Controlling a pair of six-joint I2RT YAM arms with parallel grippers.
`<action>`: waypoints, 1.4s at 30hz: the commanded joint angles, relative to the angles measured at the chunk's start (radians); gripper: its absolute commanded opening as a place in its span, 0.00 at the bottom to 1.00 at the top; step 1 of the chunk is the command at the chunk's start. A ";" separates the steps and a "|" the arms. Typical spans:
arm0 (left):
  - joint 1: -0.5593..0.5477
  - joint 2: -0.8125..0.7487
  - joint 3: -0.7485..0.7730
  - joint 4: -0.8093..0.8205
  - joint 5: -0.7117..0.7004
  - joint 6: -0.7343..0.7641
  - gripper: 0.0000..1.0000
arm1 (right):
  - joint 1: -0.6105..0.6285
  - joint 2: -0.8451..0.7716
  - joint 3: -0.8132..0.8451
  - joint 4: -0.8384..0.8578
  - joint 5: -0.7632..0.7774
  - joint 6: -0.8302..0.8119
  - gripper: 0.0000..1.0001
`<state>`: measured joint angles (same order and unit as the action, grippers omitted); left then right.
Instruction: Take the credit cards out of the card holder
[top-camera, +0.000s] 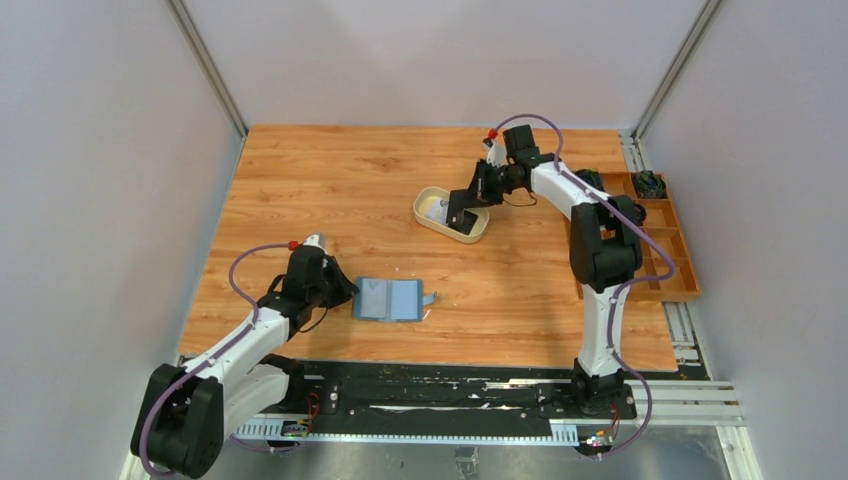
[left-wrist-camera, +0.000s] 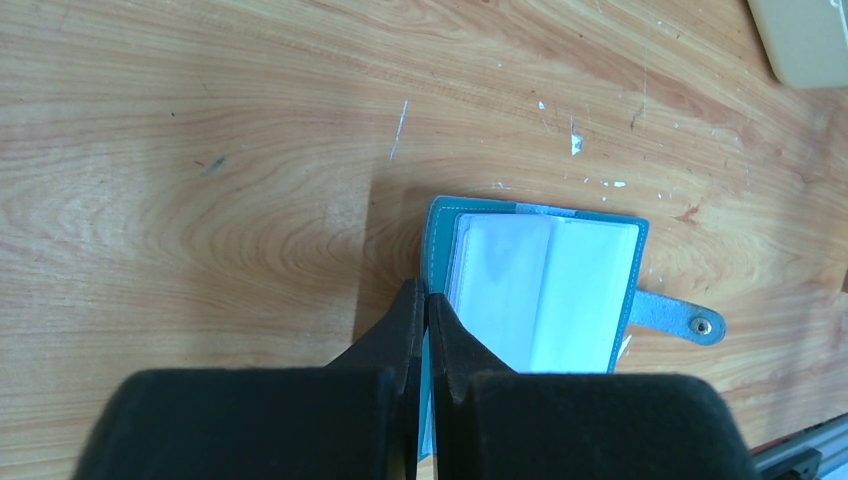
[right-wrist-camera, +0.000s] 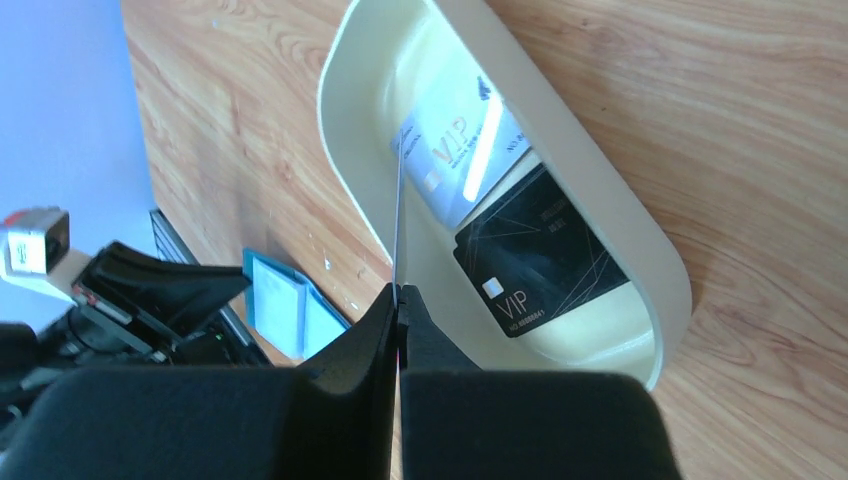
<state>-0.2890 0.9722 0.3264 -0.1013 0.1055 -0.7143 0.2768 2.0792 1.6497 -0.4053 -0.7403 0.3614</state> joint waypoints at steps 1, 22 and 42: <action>0.009 -0.018 0.004 0.010 0.008 -0.005 0.00 | 0.001 0.029 -0.033 0.087 0.070 0.203 0.00; 0.008 -0.029 -0.022 0.018 0.001 -0.002 0.00 | 0.000 0.025 -0.094 -0.045 0.258 0.204 0.09; 0.008 -0.031 -0.038 0.038 0.006 -0.011 0.00 | -0.001 -0.155 -0.033 -0.181 0.376 0.154 0.45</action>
<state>-0.2890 0.9421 0.3061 -0.0822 0.1055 -0.7177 0.2760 1.9846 1.5444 -0.5045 -0.4107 0.5423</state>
